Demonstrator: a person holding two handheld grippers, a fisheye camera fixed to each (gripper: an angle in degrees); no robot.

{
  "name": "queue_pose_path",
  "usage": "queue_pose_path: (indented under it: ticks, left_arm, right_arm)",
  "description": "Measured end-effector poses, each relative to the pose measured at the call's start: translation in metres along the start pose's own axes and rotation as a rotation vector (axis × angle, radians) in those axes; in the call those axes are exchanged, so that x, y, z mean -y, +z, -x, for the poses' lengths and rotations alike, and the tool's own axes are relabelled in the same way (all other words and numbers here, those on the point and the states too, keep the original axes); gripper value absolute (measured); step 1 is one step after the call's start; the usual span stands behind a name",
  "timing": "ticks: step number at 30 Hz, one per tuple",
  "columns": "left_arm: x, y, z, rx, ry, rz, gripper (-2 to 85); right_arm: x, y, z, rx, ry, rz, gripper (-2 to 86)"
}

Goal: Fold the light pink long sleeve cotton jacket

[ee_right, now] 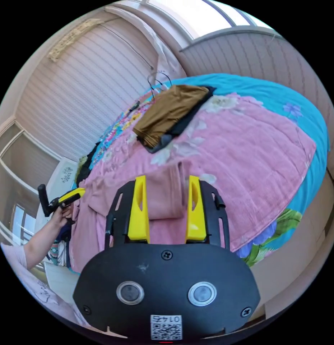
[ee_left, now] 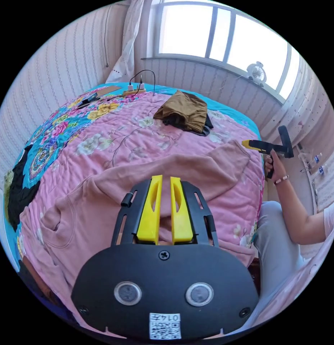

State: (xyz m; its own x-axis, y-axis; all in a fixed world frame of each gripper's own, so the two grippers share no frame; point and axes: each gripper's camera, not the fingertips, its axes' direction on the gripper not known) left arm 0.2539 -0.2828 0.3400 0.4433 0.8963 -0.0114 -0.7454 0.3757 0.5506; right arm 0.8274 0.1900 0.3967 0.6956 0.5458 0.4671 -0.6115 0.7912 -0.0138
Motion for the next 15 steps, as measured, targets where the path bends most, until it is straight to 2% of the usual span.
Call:
queue_pose_path:
  ticks: [2,4,8,9,12,15]
  left_arm:
    - [-0.001,0.010,0.008,0.045,-0.061,0.022,5.2]
    - [-0.001,0.021,0.019,0.027,-0.160,0.033,5.1]
    - [0.006,0.034,0.024,0.024,-0.234,0.040,4.8]
    - [0.010,0.038,0.024,0.023,-0.245,0.042,4.8]
    - [0.021,0.043,0.016,0.003,-0.237,0.034,5.0]
    - [0.028,0.051,-0.003,-0.017,-0.190,0.043,5.1]
  right_arm:
    - [0.001,-0.003,-0.006,-0.043,-0.026,-0.030,9.8]
    - [0.008,0.006,-0.017,0.022,-0.058,0.035,4.2]
    - [0.003,-0.011,-0.061,0.200,0.051,-0.037,2.3]
    - [-0.004,-0.022,-0.080,0.241,0.109,-0.113,2.0]
    - [-0.018,-0.051,-0.107,0.224,0.183,-0.270,1.6]
    - [-0.015,-0.046,-0.113,0.194,0.186,-0.222,1.6]
